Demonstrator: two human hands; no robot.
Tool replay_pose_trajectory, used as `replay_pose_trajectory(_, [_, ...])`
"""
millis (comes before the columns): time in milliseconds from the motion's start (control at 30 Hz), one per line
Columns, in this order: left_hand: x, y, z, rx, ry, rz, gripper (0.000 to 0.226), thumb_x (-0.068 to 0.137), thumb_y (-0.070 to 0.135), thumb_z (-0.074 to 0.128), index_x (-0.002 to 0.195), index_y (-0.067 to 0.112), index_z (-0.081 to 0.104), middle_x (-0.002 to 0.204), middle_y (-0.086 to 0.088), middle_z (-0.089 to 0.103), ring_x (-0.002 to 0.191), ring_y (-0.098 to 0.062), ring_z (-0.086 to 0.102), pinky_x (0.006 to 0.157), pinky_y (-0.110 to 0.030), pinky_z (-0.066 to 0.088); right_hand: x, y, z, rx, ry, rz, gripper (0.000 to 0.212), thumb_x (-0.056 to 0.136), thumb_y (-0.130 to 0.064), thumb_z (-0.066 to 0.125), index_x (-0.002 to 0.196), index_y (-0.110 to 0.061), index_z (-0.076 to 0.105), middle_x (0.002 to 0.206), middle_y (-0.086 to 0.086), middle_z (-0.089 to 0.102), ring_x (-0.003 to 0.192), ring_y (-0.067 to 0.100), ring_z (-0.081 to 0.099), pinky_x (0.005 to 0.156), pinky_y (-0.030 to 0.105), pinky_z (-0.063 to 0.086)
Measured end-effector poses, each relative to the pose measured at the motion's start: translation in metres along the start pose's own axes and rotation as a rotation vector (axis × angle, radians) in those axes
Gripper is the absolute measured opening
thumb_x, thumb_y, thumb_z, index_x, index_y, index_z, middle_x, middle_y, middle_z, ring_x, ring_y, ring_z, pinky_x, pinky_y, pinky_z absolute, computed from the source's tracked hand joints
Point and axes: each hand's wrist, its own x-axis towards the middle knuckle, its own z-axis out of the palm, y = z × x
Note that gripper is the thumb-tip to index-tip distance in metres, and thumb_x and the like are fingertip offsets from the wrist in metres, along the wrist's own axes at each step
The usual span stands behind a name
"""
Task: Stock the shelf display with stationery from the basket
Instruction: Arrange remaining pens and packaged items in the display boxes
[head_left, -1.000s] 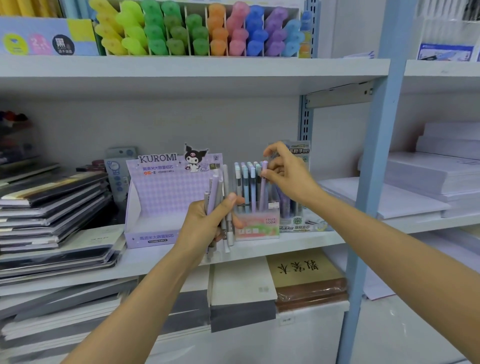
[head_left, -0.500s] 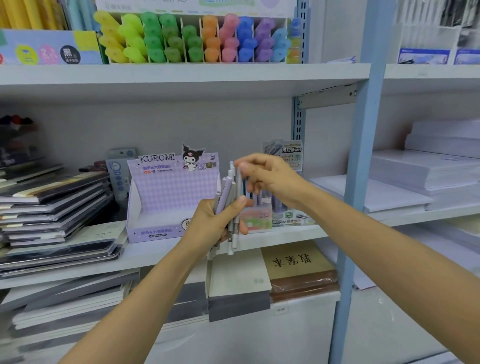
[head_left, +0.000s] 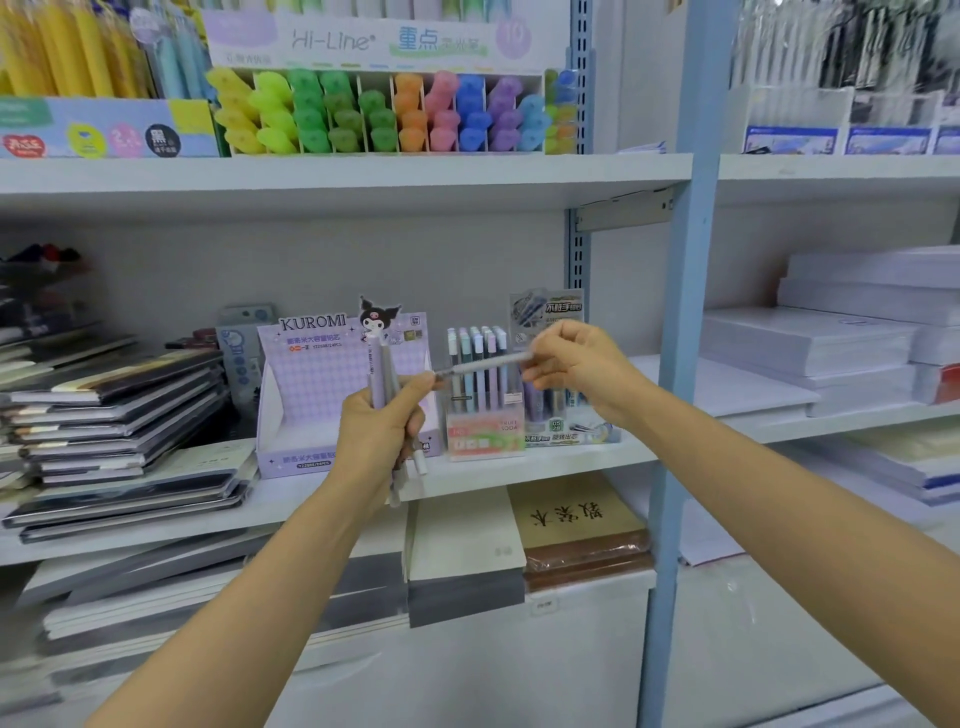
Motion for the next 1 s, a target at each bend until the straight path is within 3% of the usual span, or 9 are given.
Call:
replay_pose_trajectory(100, [-0.003,0.005,0.004,0.089,0.004,0.023,0.019,0.089,0.027,0.069,0.083,0.009,0.073,0.044,0.005,0.042,0.034,-0.005,0.032,0.035,-0.016,0.03,-0.009,0.001,0.0,-0.381,-0.045,-0.154,0.014,0.088,-0.017,0.069,0.101,-0.019,0.072,0.094,-0.006,0.071,0.081,0.0,0.064,0.072,0.017,0.05])
replay_pose_trajectory(167, [-0.006,0.008,0.01,0.144,-0.03,0.043,0.023,0.089,0.021,0.069,0.087,-0.002,0.07,0.043,0.002,0.043,0.034,-0.005,0.035,0.036,-0.016,0.032,-0.016,-0.006,0.009,-0.486,-0.139,-0.26,0.026,0.084,-0.027,0.073,0.11,-0.025,0.072,0.092,-0.013,0.069,0.081,-0.001,0.062,0.072,0.018,0.052])
replay_pose_trajectory(267, [-0.008,0.011,0.019,0.163,-0.063,0.076,0.028,0.09,0.019,0.067,0.089,-0.01,0.065,0.046,-0.002,0.043,0.035,-0.007,0.035,0.037,-0.016,0.033,-0.022,-0.016,0.027,-0.605,-0.25,-0.406,0.028,0.084,-0.022,0.074,0.111,-0.02,0.072,0.089,-0.015,0.07,0.083,0.004,0.065,0.077,0.023,0.056])
replay_pose_trajectory(367, [-0.007,0.013,0.018,0.163,-0.092,0.057,0.029,0.092,0.026,0.065,0.083,-0.001,0.067,0.049,0.0,0.044,0.035,-0.006,0.033,0.038,-0.018,0.031,-0.021,-0.019,0.031,-0.597,-0.225,-0.44,0.031,0.087,-0.016,0.069,0.118,-0.018,0.068,0.088,-0.013,0.07,0.083,0.007,0.067,0.08,0.027,0.057])
replay_pose_trajectory(533, [0.001,0.008,0.008,0.077,-0.209,-0.05,0.025,0.096,0.012,0.05,0.113,0.007,0.068,0.053,0.003,0.047,0.04,-0.007,0.029,0.039,-0.018,0.029,-0.003,-0.021,0.015,-0.369,0.013,-0.441,0.059,0.094,-0.008,0.058,0.147,-0.023,0.037,0.089,0.007,0.068,0.088,0.02,0.065,0.087,0.028,0.054])
replay_pose_trajectory(633, [0.007,0.004,0.006,0.069,-0.254,-0.034,0.021,0.098,0.014,0.053,0.112,0.005,0.066,0.063,-0.002,0.057,0.044,-0.008,0.033,0.041,-0.017,0.033,0.015,-0.019,0.008,-0.259,0.255,-0.468,0.046,0.096,-0.007,0.054,0.139,-0.022,0.046,0.091,0.014,0.067,0.089,0.027,0.066,0.084,0.033,0.056])
replay_pose_trajectory(733, [0.012,-0.002,0.004,0.098,-0.264,0.012,0.025,0.097,0.022,0.058,0.094,-0.001,0.066,0.082,-0.011,0.07,0.045,-0.008,0.038,0.042,-0.015,0.037,0.032,-0.014,0.009,-0.201,0.358,-0.458,0.03,0.095,-0.006,0.055,0.122,-0.02,0.053,0.09,0.013,0.068,0.084,0.026,0.067,0.078,0.035,0.057])
replay_pose_trajectory(900, [0.017,-0.011,0.002,0.082,-0.237,0.043,0.02,0.096,0.024,0.058,0.111,0.012,0.064,0.072,-0.001,0.07,0.042,-0.008,0.036,0.041,-0.013,0.036,0.047,0.009,0.021,-0.307,0.299,-0.418,0.025,0.094,0.0,0.055,0.113,-0.014,0.052,0.1,0.012,0.062,0.091,0.025,0.065,0.084,0.041,0.056])
replay_pose_trajectory(1000, [0.019,-0.016,0.001,0.089,-0.227,0.024,0.016,0.096,0.024,0.059,0.106,0.011,0.057,0.068,-0.003,0.068,0.04,-0.009,0.034,0.039,-0.015,0.033,0.05,0.025,0.025,-0.497,0.234,-0.434,0.025,0.092,-0.001,0.059,0.113,-0.014,0.055,0.096,0.005,0.061,0.084,0.016,0.063,0.081,0.032,0.055])
